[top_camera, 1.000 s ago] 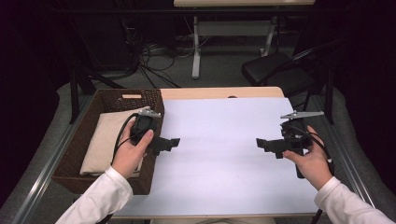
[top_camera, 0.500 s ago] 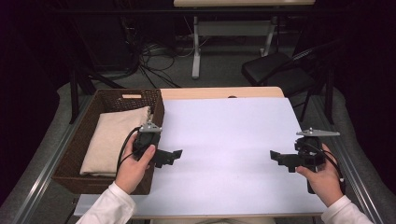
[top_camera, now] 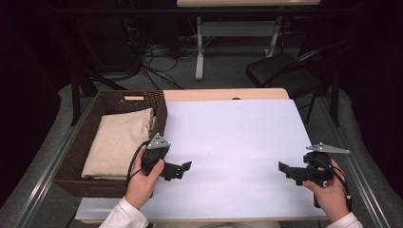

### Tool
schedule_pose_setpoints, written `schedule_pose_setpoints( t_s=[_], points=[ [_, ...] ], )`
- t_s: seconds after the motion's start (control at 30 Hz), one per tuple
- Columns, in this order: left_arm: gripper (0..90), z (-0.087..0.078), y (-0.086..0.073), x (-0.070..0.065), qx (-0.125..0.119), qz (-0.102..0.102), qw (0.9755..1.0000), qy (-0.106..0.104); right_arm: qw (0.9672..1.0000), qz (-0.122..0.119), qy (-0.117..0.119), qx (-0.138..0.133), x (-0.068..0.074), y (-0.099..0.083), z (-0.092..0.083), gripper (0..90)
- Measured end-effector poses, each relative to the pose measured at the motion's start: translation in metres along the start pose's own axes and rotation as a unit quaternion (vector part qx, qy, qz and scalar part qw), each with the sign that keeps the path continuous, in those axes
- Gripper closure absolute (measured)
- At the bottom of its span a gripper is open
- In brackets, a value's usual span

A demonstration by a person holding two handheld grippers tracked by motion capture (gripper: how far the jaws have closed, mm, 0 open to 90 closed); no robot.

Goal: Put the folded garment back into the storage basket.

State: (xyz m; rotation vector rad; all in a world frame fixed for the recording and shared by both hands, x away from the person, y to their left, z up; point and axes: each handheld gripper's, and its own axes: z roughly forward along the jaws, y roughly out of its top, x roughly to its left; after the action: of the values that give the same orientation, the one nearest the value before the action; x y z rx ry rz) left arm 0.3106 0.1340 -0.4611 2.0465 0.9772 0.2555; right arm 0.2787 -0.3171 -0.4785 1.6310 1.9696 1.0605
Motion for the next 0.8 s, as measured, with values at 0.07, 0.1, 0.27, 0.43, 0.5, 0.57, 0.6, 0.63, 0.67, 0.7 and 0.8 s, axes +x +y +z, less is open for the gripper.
schedule_pose_setpoints(
  t_s=[0.07,0.1,0.27,0.43,0.5,0.57,0.6,0.63,0.67,0.7,0.8],
  points=[
    [0.3,0.002,-0.002,-0.001,-0.002,-0.001,1.0000,-0.002,1.0000,-0.004,0.002,-0.001,-0.001,-0.005,0.000,0.0],
    [0.4,0.003,-0.003,-0.001,-0.005,-0.002,1.0000,-0.004,0.9999,-0.006,-0.003,-0.008,-0.001,-0.008,0.001,0.0],
    [0.4,0.006,-0.008,0.000,-0.020,-0.018,0.9995,-0.017,0.9999,-0.008,-0.009,-0.011,-0.003,-0.016,0.003,0.0],
    [0.4,0.009,-0.012,0.000,-0.022,-0.013,0.9996,-0.010,0.9998,-0.006,-0.011,-0.016,-0.004,-0.024,0.007,0.0],
    [0.4,0.009,-0.013,0.000,-0.024,-0.013,0.9995,-0.012,0.9997,-0.010,-0.014,-0.016,-0.006,-0.027,0.010,0.0],
    [0.4,0.009,-0.014,-0.001,-0.028,-0.012,0.9995,-0.011,0.9997,-0.011,-0.017,-0.016,-0.007,-0.030,0.012,0.0],
    [0.4,0.009,-0.014,-0.002,-0.026,-0.009,0.9996,-0.011,0.9997,-0.011,-0.017,-0.017,-0.007,-0.030,0.013,0.0],
    [0.4,0.010,-0.015,-0.003,-0.026,-0.009,0.9995,-0.012,0.9997,-0.011,-0.017,-0.012,-0.008,-0.031,0.013,0.0],
    [0.4,0.010,-0.015,-0.003,-0.027,-0.006,0.9996,-0.012,0.9997,-0.013,-0.017,-0.014,-0.008,-0.032,0.015,0.0],
    [0.4,0.011,-0.016,-0.004,-0.026,-0.005,0.9996,-0.013,0.9997,-0.010,-0.015,-0.013,-0.009,-0.033,0.015,0.0],
    [0.4,0.013,-0.018,-0.007,-0.023,-0.002,0.9997,-0.012,0.9997,-0.013,-0.018,-0.015,-0.010,-0.034,0.015,0.0]
  ],
)
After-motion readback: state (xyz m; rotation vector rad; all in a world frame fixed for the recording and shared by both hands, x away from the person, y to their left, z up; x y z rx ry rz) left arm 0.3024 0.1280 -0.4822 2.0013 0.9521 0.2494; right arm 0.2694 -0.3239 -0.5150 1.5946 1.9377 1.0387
